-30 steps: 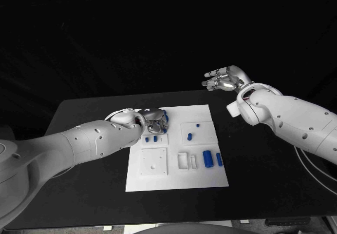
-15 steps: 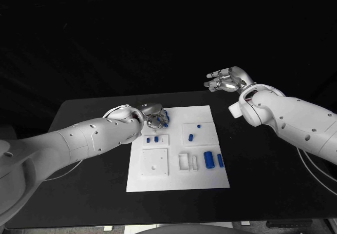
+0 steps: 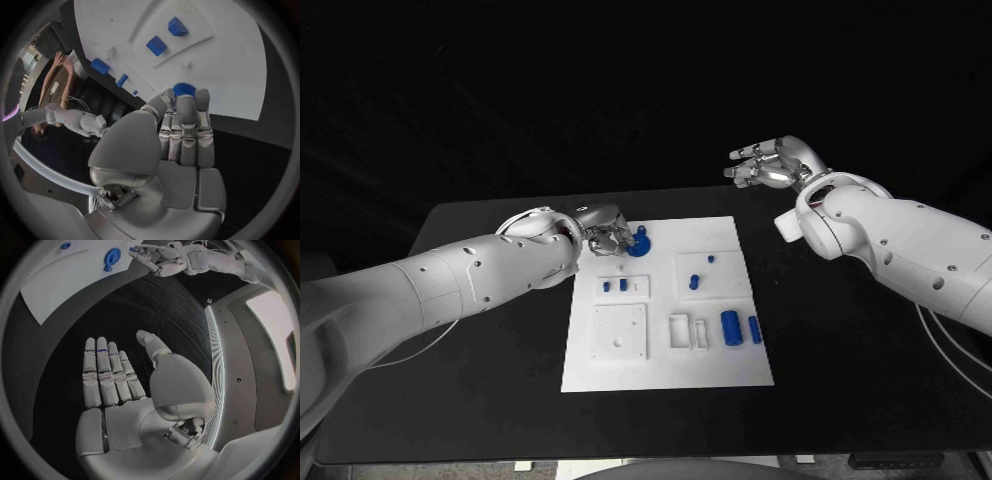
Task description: Assemble the parts on the task board
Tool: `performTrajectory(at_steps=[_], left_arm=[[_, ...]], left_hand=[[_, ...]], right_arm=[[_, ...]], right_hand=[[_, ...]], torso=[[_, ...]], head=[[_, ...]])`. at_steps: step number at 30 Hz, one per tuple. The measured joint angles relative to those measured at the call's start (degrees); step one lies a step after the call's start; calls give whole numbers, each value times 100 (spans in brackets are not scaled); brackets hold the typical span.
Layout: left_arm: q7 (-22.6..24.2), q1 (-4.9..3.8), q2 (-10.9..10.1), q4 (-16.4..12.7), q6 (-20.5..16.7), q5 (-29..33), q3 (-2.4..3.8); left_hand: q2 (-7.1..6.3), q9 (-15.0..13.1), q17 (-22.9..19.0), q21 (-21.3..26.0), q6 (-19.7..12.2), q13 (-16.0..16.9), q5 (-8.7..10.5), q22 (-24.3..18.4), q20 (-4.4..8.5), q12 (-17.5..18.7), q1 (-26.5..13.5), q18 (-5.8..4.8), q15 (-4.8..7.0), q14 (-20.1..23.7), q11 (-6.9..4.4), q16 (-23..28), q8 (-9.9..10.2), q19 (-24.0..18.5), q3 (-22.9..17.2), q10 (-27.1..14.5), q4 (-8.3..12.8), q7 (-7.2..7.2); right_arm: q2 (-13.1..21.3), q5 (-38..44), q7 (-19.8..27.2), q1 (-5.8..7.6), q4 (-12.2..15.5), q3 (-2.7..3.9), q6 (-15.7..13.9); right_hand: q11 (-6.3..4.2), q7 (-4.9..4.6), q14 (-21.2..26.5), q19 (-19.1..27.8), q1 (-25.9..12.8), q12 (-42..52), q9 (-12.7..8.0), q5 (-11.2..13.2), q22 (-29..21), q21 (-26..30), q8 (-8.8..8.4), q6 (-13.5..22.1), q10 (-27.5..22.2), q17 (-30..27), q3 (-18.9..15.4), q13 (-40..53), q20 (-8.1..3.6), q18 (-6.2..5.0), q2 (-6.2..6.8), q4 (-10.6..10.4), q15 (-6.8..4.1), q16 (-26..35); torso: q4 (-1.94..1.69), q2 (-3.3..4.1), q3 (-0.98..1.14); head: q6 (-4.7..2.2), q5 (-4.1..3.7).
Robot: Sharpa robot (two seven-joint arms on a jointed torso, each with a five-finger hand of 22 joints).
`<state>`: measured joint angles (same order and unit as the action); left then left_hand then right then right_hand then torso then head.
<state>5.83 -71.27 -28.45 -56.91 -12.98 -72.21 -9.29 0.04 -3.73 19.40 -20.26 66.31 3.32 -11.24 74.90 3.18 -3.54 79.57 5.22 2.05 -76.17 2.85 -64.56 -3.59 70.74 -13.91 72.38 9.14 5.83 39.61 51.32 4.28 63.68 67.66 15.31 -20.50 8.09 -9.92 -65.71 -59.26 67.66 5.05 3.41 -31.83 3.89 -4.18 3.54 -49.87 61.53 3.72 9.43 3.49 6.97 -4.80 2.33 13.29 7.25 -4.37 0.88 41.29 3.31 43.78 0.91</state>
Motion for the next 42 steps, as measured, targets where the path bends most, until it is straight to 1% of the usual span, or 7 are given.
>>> performTrajectory(at_steps=[5, 10, 15, 24, 29, 34, 42], left_arm=[[-45, -51, -185, -121, 44, 23, 1], [-84, -62, -299, -198, 93, 32, -2], [-107, -67, -361, -246, 161, 37, -5], [-128, -64, -382, -273, 283, 43, -10], [-131, -32, -378, -264, 327, 45, -14], [-132, -4, -370, -255, 360, 45, -17], [-134, 11, -366, -245, 408, 40, -18]], left_hand=[[0, 0, 0, 0, 0, 0, 0, 2, 0, 0, 0, -1, 0, 0, 0, 0, 0, 0, 0, 0, 0, 0], [0, 1, 0, 0, 0, 0, 0, 4, 0, 0, 0, -1, 0, 0, 0, 0, 0, 0, 0, 0, 0, 0], [0, 3, 5, 42, 0, 0, 0, 4, 0, 0, 0, -2, -1, 1, 0, 0, 0, 0, 0, 0, 0, 0], [0, 6, 5, 42, 0, 0, 0, 3, -1, 0, 0, -5, -1, 1, 0, 27, 0, 0, 21, -1, -21, 0], [0, 5, 4, 42, -1, -1, 0, 3, -1, 0, 0, -7, -1, 1, 0, 26, 0, 0, 21, -1, -21, 0], [0, 1, 11, 64, -1, -1, 0, 2, -1, 0, 0, -8, -1, 1, 0, 27, 0, 0, 21, -1, -21, 0], [0, 1, 11, 64, -1, -1, 0, 2, -1, 0, 0, -32, -1, 1, 0, 27, 0, 0, 21, -1, -21, 0]], right_arm=[[7, 0, 0, 0, -12, 0, 2], [13, 0, 0, 0, -15, 0, 3], [17, 0, 0, 0, -18, 0, 5], [15, 0, 0, 0, -18, 0, 7], [14, 0, 0, 0, -19, 0, 8], [15, 0, 0, 0, -22, 0, 8], [19, 0, 1, 0, -22, 0, 9]], right_hand=[[0, 0, 0, 0, 0, 0, 0, 0, 0, 0, 0, 0, 0, 0, 0, 0, 0, 0, 0, 0, 0, 0], [0, 0, 0, 0, 0, 0, 0, 0, 0, 0, 0, 0, 0, 0, 0, 0, 0, 0, 0, 0, 0, 0], [0, 0, 0, 0, 0, 0, 0, 4, 0, 0, 0, 0, 0, 0, 16, 0, 0, 0, 0, 16, 0, 0], [0, 0, 0, 0, 0, 0, 0, 4, 0, 0, 0, 0, 0, 0, 55, 0, 0, 0, 0, 24, 0, 0], [0, 0, 0, 0, 0, 0, 0, 4, 0, 0, 0, 0, 0, 0, 55, 0, 0, 0, 0, 24, 0, 0], [0, 0, 0, 0, 0, 0, 0, 4, 0, 0, 0, 0, 0, 0, 55, -4, 0, 0, 0, 24, 0, 0], [0, 0, 0, 0, 0, 0, 0, 4, 0, 0, 0, 0, 0, 0, 54, -4, 0, 0, 0, 24, 0, 0]], torso=[[-4, 1, -4], [-2, 2, -4], [7, 5, -5], [17, 7, 0], [24, 7, 2], [26, 7, 7], [21, 7, 7]], head=[[10, 23], [16, 48], [18, 74], [34, 100], [36, 108], [37, 110], [44, 114]])
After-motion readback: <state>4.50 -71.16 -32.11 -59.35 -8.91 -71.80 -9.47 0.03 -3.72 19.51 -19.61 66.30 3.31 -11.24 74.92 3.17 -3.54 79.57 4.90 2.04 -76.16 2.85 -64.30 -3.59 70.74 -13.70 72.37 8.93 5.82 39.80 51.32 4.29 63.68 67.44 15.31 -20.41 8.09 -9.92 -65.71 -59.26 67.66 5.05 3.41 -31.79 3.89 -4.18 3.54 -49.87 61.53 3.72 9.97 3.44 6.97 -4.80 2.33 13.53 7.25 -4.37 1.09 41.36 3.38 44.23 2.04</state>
